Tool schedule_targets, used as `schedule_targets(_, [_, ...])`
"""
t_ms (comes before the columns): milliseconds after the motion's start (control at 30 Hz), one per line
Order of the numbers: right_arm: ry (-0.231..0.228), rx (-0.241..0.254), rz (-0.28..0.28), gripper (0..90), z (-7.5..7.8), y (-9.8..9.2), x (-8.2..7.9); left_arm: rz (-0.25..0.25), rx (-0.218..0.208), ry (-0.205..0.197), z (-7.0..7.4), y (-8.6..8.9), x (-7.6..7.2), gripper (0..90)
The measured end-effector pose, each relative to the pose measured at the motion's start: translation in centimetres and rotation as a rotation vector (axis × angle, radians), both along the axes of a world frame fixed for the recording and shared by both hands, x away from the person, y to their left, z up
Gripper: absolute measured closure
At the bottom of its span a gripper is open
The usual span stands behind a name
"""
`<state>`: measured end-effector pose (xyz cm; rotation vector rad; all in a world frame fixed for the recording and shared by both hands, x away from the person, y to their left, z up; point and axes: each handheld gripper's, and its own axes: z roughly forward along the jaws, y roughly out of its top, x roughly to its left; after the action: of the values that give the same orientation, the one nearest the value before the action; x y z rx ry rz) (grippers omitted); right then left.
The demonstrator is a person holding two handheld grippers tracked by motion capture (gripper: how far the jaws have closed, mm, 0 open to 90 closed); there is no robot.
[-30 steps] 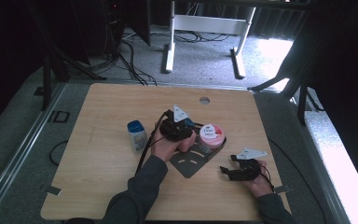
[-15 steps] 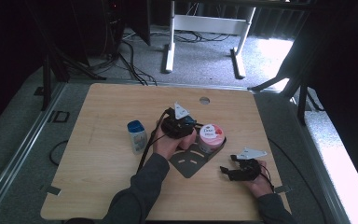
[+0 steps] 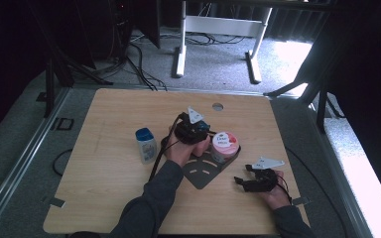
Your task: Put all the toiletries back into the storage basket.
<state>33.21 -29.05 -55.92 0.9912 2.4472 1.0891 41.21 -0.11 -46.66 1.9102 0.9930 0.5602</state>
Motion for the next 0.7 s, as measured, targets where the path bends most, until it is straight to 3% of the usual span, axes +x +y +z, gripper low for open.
schedule_targets(700, [0.0, 0.0, 0.002, 26.6, 0.0, 0.0, 0.0, 0.04, 0.002, 0.006, -0.4, -1.0, 1.5, 53.0])
